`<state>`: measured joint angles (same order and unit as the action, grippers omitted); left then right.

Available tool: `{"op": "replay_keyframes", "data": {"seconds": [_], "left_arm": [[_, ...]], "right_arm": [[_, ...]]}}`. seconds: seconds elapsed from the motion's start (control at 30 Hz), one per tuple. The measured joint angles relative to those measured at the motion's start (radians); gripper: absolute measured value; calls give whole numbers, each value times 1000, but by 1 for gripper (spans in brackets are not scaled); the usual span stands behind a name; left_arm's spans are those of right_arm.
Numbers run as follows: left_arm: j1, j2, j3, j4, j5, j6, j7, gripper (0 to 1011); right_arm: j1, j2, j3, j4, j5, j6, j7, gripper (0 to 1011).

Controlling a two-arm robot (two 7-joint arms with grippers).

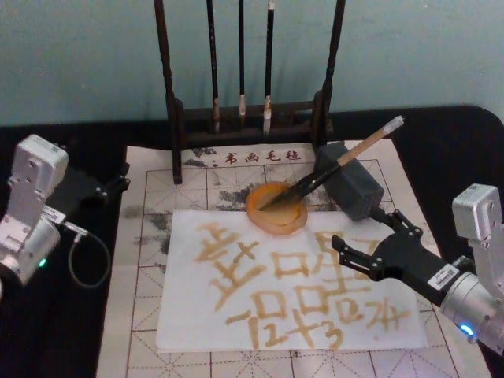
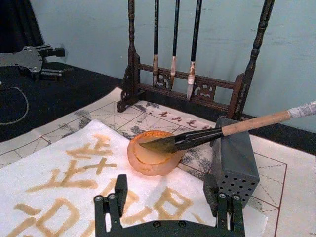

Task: Pick up the brush from the inkstone, write on the paper, then place the brush back to its original position.

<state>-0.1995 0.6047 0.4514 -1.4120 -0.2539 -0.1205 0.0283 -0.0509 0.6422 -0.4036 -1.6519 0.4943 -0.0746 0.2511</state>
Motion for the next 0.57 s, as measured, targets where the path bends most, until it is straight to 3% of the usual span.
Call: {"op": "replay_keyframes", "data": {"seconds": [0.57], "left_arm": [[0, 0, 0, 0, 0, 0, 0, 1001]], "right_arm": [[0, 0, 0, 0, 0, 0, 0, 1000]]}}
